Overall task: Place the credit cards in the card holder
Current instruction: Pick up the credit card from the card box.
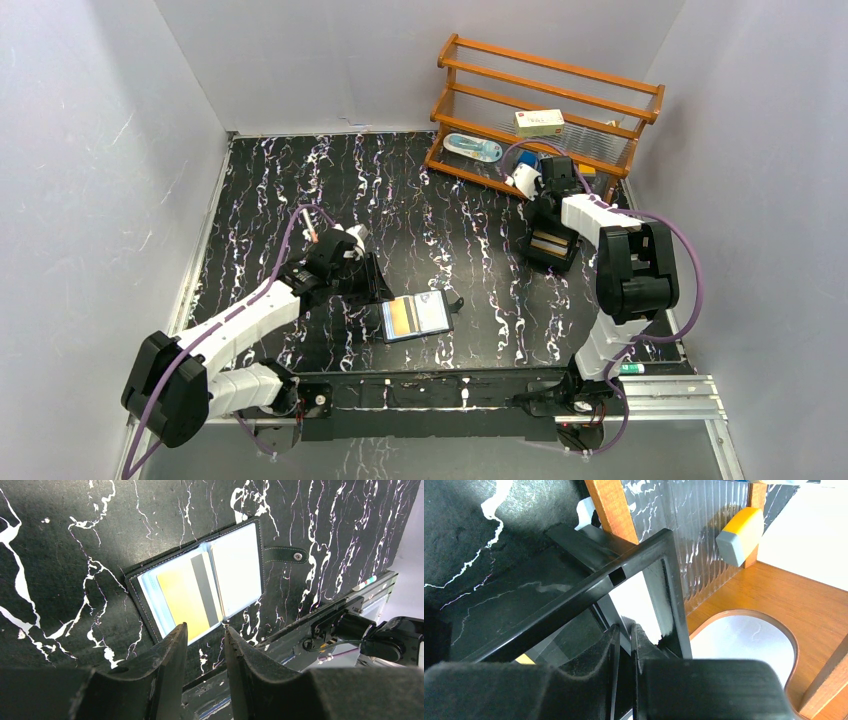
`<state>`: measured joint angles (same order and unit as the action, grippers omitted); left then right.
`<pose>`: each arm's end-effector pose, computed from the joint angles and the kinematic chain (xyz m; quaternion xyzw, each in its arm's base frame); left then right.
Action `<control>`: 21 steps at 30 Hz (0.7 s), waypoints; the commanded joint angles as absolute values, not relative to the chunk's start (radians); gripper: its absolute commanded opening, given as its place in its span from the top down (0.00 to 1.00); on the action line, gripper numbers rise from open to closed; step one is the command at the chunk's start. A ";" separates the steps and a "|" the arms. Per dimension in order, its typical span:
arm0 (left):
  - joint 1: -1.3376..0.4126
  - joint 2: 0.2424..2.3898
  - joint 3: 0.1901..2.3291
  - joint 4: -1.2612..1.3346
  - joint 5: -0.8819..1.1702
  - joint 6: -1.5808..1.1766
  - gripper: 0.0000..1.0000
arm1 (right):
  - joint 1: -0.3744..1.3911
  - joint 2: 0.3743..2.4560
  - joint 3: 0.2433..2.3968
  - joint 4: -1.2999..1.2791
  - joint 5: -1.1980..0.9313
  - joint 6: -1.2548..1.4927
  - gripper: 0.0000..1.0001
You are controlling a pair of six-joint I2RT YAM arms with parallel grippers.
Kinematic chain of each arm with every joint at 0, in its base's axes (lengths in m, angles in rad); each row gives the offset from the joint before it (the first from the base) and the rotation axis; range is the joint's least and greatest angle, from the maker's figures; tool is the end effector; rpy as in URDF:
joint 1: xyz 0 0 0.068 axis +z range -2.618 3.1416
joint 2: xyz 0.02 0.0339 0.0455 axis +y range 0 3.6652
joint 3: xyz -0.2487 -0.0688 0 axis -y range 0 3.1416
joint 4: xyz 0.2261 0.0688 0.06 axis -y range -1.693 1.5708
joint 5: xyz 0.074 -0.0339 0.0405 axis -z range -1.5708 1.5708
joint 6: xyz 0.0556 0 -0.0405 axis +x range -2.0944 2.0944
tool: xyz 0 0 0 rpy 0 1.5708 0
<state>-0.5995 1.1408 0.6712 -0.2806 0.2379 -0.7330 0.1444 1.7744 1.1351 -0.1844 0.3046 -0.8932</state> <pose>0.1897 -0.1455 0.2035 -0.0135 0.9117 -0.3303 0.2441 0.3724 0.0373 0.1771 -0.4082 0.8266 -0.2634 0.2841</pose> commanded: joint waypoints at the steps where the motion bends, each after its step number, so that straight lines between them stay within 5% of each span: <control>1: -0.600 1.139 0.657 -0.271 0.264 -0.740 0.68 | 0.136 1.749 1.175 -0.176 0.331 -0.890 0.82; 21: -0.600 1.127 0.644 -0.264 0.265 -0.750 0.68 | 0.136 1.716 1.190 -0.191 0.334 -0.899 0.85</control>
<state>-0.5995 1.1412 0.6472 -0.2630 0.2478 -0.7448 0.1444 1.7737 1.1427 -0.2054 0.3050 -0.8944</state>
